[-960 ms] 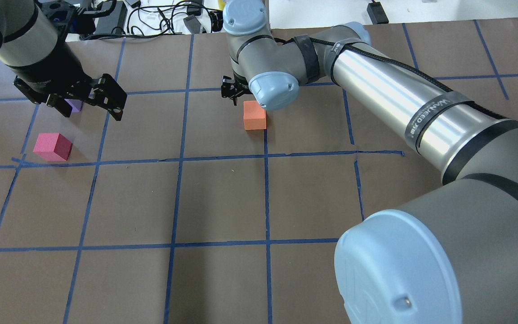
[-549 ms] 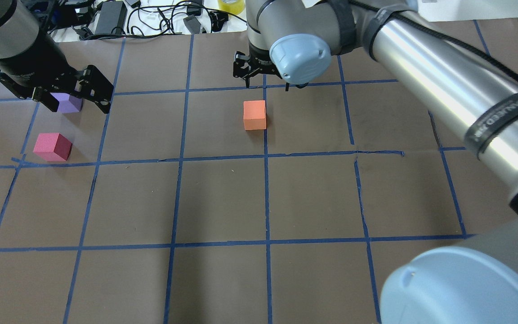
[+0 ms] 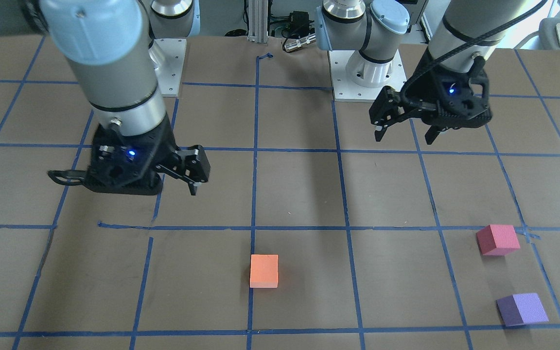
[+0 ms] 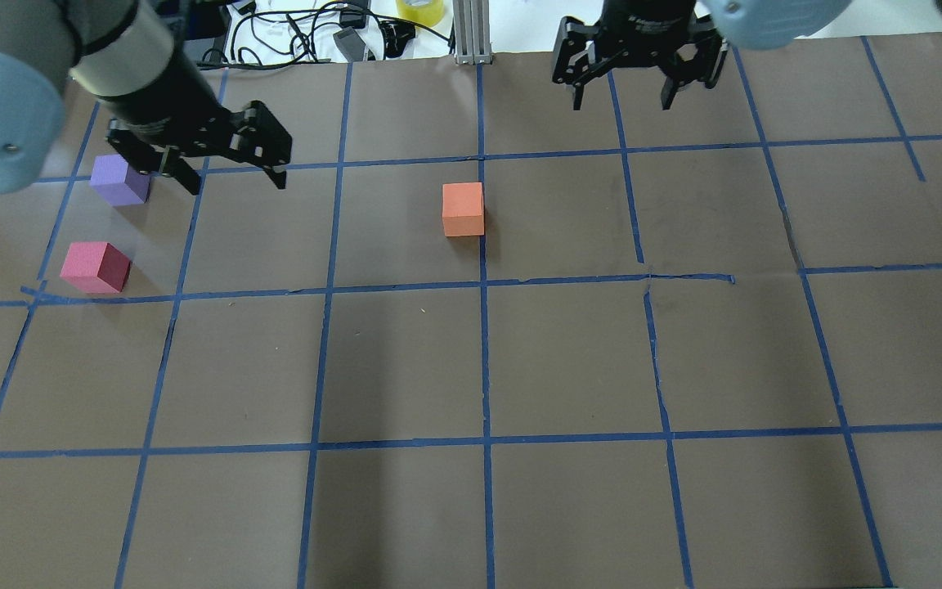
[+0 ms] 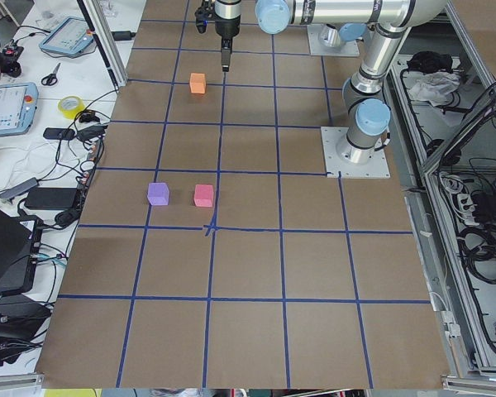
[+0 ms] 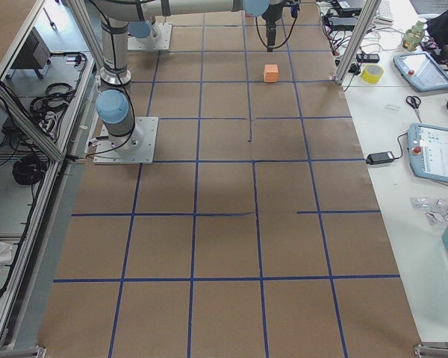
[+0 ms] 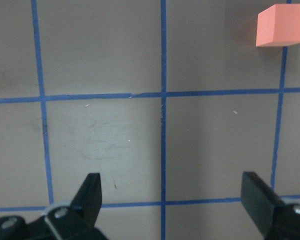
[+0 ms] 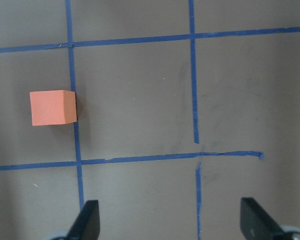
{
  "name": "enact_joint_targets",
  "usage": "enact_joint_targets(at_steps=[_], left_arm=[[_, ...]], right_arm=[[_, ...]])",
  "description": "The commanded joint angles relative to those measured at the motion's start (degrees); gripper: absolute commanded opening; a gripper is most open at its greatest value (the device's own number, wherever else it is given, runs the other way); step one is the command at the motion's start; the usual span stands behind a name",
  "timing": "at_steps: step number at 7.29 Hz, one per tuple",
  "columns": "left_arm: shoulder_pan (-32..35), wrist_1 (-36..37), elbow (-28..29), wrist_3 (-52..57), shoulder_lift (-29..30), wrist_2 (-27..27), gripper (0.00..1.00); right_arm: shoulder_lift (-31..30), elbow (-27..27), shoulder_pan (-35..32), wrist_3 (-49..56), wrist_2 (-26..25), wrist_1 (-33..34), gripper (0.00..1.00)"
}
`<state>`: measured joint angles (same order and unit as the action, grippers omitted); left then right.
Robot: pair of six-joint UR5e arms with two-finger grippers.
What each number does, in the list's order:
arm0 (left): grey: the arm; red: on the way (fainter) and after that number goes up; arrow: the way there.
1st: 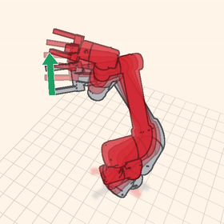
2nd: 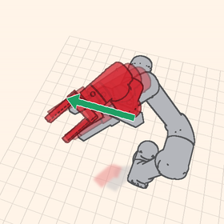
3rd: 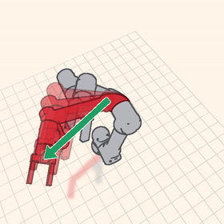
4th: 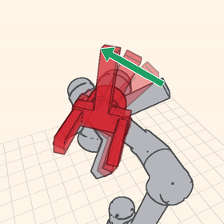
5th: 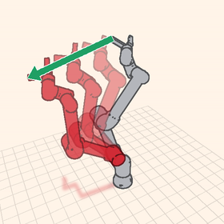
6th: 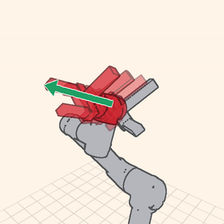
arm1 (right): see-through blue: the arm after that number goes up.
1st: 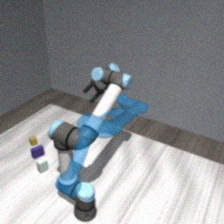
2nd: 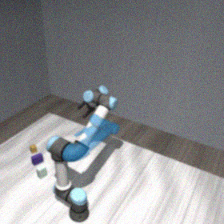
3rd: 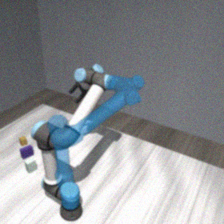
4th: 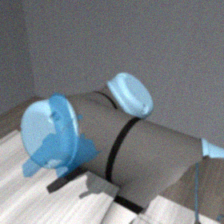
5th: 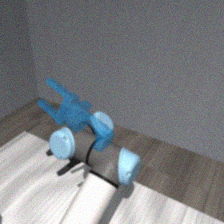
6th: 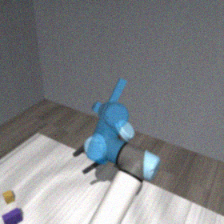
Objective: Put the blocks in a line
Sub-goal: 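Move the left gripper over the orange cube and grasp it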
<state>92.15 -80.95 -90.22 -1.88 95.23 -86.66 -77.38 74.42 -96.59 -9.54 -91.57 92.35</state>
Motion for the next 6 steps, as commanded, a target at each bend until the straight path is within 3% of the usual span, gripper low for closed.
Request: enact_joint_targets(at_steps=[1, 4, 6], left_arm=[[8.6, 13.1, 0.6, -12.9, 11.6, 0.7, 1.0], [13.7, 20.2, 7.1, -16.3, 26.2, 0.5, 1.0], [14.2, 22.8, 10.6, -16.1, 31.9, 0.2, 1.0]], right_arm=[[-2.2, 0.1, 1.3, 2.4, -5.4, -2.3, 1.0], [-2.1, 0.7, 1.9, 2.6, -3.4, -4.3, 1.0], [-2.7, 2.8, 2.1, 2.7, -3.2, -5.2, 1.0]])
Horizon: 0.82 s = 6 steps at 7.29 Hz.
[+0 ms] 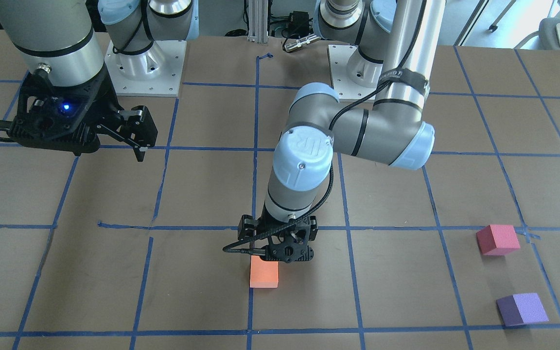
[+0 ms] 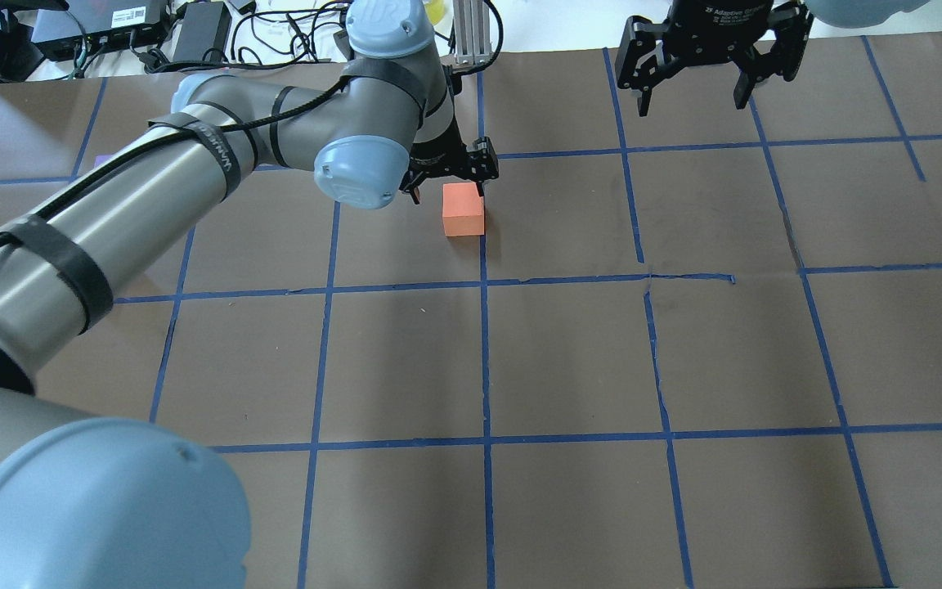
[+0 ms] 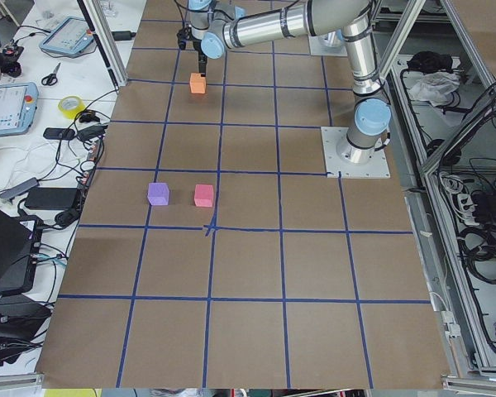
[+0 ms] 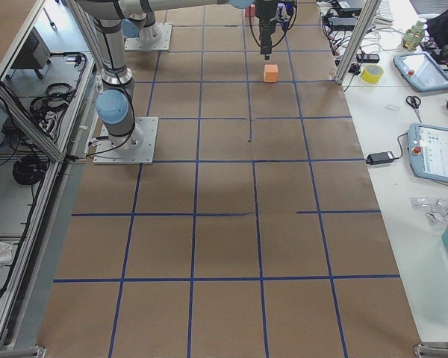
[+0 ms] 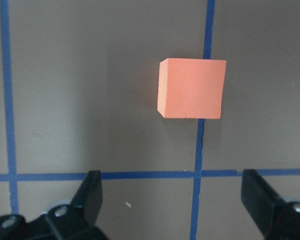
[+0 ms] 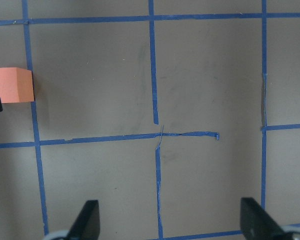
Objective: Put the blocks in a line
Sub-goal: 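Move the left gripper over the orange cube and grasp it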
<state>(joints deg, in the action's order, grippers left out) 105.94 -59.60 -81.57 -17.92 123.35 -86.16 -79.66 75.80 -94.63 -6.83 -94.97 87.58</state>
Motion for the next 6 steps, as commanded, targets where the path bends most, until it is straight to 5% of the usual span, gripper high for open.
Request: enact_joint_targets(at_steps=[1, 4, 5, 6], left_arm=[[0.4, 3.5, 2.3, 0.0, 6.0, -0.4, 1.0], [0.4, 5.0, 1.9, -0.2, 8.6, -0.8, 0.99], [0.4, 5.0, 2.0, 0.3, 8.6, -3.3, 0.74], [0.6, 4.9, 1.9, -0.4, 8.5, -3.4, 0.24]], right_arm=[[-2.1, 4.0, 0.1, 0.0, 0.2, -0.1, 1.0], [-3.6, 6.2, 0.7, 0.2, 0.3, 0.8, 1.0], [-3.8, 6.2, 2.7, 3.2, 2.0, 0.7, 1.0], [-4.4, 6.1, 4.0, 4.7, 3.9, 0.7, 1.0]])
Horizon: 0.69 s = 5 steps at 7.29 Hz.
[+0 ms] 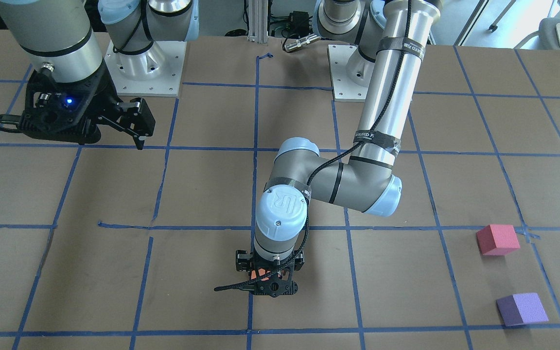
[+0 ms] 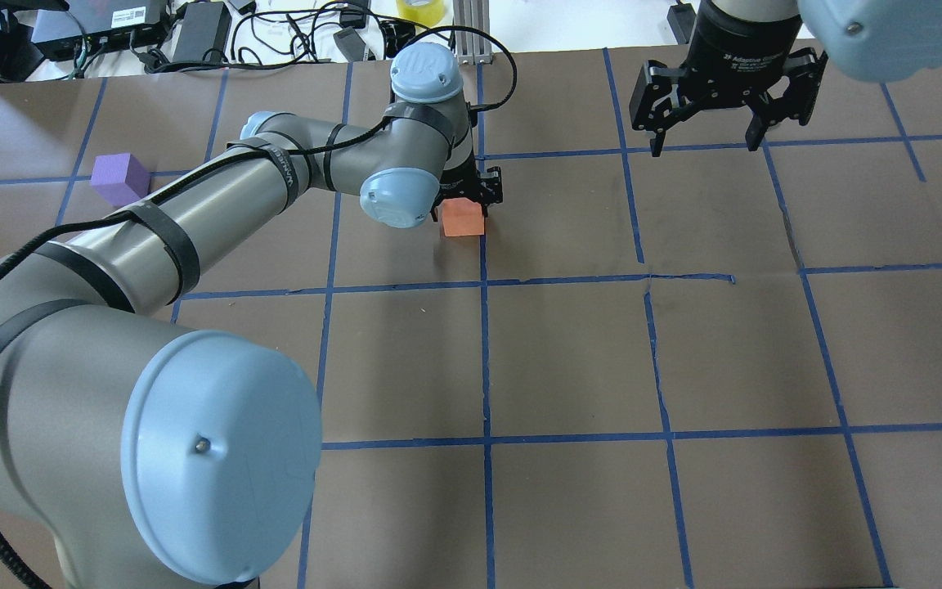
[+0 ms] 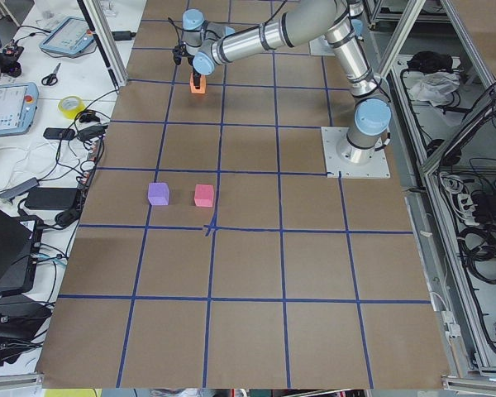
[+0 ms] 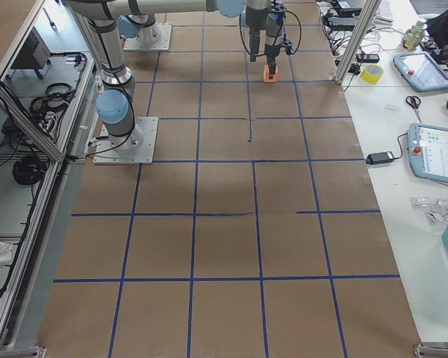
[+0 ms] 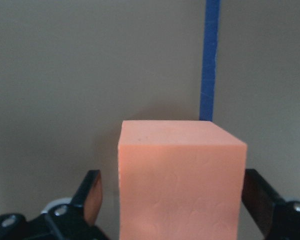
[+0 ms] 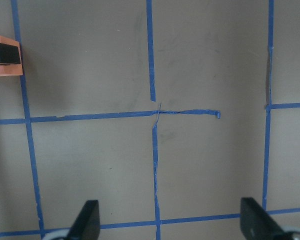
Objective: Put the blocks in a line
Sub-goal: 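Move the left gripper over the orange cube and grasp it, then carry the orange cube toward the purple and pink cubes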
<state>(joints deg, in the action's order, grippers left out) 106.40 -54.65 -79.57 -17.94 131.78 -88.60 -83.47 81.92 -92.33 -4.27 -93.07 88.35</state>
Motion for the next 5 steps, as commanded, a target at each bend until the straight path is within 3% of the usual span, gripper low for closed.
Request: enact_joint_targets(at_steps=[1, 3, 4, 5], left_arm=[[0.1, 0.0, 0.1, -0.6, -1.2, -0.4, 0.0], [-2.1, -0.7, -0.1, 4.1, -5.5, -0.9, 0.0], [-8.0, -3.3, -0.1, 5.3, -8.1, -0.4, 0.0], [-13.2, -3.7, -0.3, 7.7, -10.2, 0.0, 0.0]], right_arm=[[-0.9, 0.1, 1.9, 1.7, 2.0, 0.1, 1.0], [-2.4, -0.1, 1.5, 0.5, 2.4, -0.2, 1.0], [-2.5, -0.1, 1.5, 0.3, 7.1, -0.4, 1.0], [-2.7, -0.1, 1.5, 0.5, 8.5, -0.5, 1.0]])
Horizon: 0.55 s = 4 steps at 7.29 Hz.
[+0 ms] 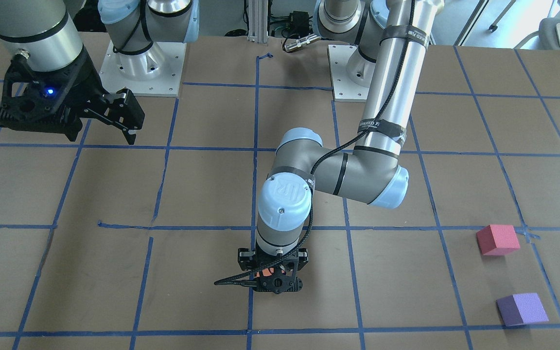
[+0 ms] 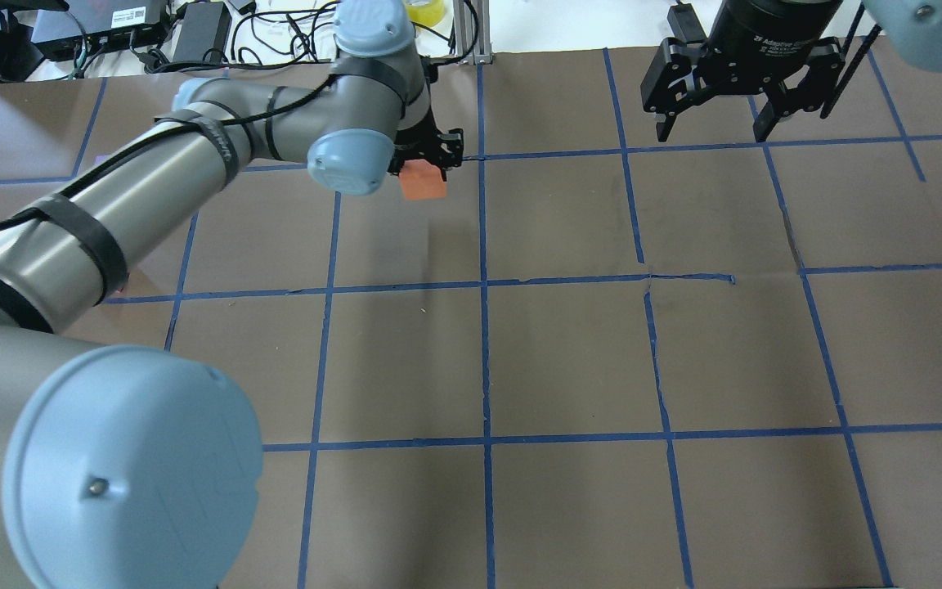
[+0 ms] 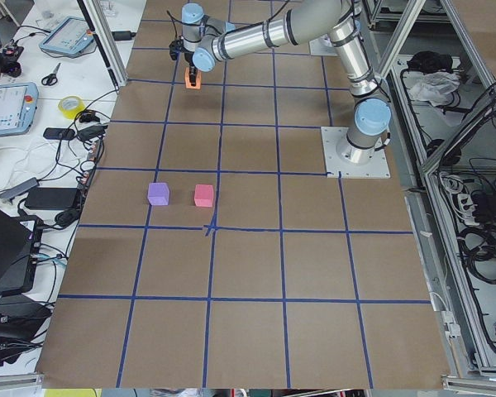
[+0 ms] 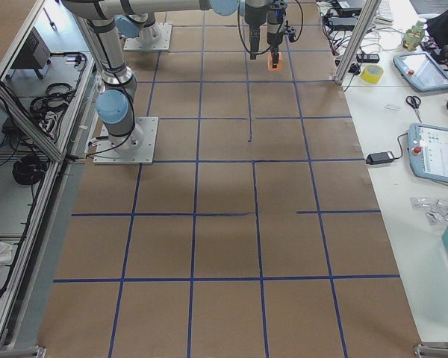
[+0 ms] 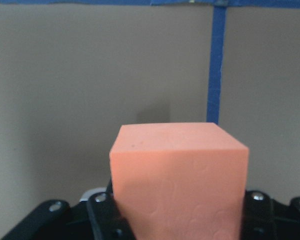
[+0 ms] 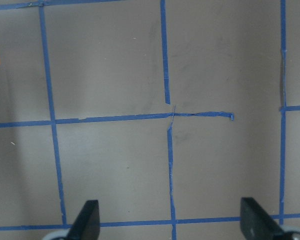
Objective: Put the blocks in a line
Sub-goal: 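Carry the orange cube toward the purple and pink cubes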
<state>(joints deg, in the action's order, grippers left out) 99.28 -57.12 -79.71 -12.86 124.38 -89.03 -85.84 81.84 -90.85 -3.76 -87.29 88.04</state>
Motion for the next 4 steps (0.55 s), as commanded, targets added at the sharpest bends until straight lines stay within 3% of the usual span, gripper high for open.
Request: enact_joint_targets(at_steps=[1, 4], left_arm=[[-10.3, -3.4, 0.1, 6.1, -4.3, -1.4, 0.0], [-24.9, -11.4, 0.1, 21.1, -7.9, -1.6, 0.0]], right_arm=[[-0.3, 0.1, 0.0, -0.1, 2.6, -0.5, 1.0], [-0.4, 0.2, 0.5, 0.7, 2.4, -0.8, 1.0]])
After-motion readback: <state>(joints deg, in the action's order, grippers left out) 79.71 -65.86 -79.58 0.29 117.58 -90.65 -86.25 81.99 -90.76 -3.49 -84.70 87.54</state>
